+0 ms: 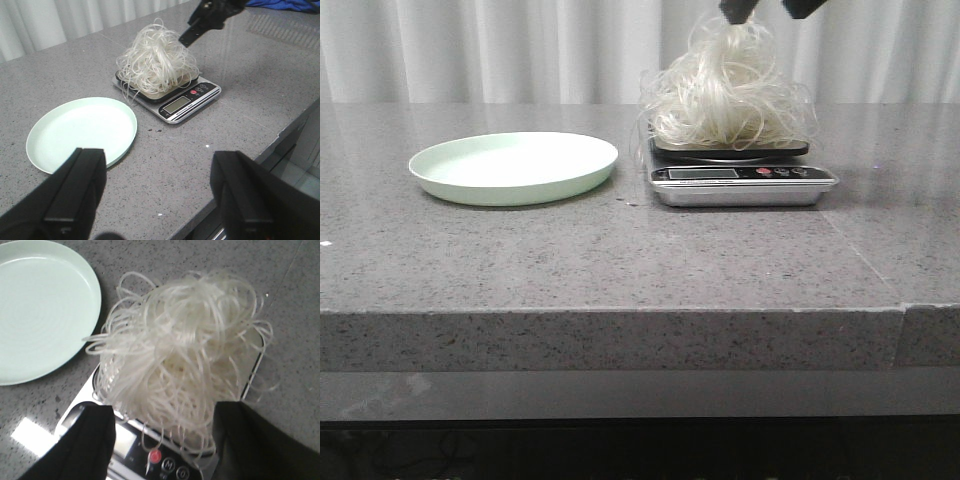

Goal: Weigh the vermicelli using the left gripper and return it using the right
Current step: 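Lower the right gripper onto the vermicelli on the scale and close it, then lift the vermicelli with the right gripper and carry it over the plate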

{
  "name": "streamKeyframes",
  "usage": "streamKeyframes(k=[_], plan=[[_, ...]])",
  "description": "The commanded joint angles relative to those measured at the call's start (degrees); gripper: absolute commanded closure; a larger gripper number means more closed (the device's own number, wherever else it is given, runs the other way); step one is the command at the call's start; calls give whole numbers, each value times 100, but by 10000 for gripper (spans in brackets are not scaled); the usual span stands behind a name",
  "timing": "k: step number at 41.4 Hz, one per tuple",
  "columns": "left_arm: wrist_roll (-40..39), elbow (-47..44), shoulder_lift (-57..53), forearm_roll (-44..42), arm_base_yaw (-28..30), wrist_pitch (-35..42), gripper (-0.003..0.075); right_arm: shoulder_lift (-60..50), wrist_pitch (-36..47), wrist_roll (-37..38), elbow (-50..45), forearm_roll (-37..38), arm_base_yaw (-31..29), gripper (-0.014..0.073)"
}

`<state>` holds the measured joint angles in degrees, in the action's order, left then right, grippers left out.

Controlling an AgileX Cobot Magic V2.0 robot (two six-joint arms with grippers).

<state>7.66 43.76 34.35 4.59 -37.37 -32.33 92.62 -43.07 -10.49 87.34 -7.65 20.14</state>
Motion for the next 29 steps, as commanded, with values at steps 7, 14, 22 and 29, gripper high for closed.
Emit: streamKeyframes(k=[7, 14, 22, 29], plan=[[-42, 143, -3, 83, -30, 440, 216, 571, 298, -45, 982, 280, -1, 67], [-42, 143, -3, 83, -30, 440, 216, 980, 446, -45, 1195, 269, -1, 67], [-42, 143, -3, 83, -30, 440, 216, 1223, 414, -45, 1194, 269, -1, 77], [-42, 143, -3, 83, -30, 440, 216, 1239, 319, -45, 1194, 269, -1, 264]])
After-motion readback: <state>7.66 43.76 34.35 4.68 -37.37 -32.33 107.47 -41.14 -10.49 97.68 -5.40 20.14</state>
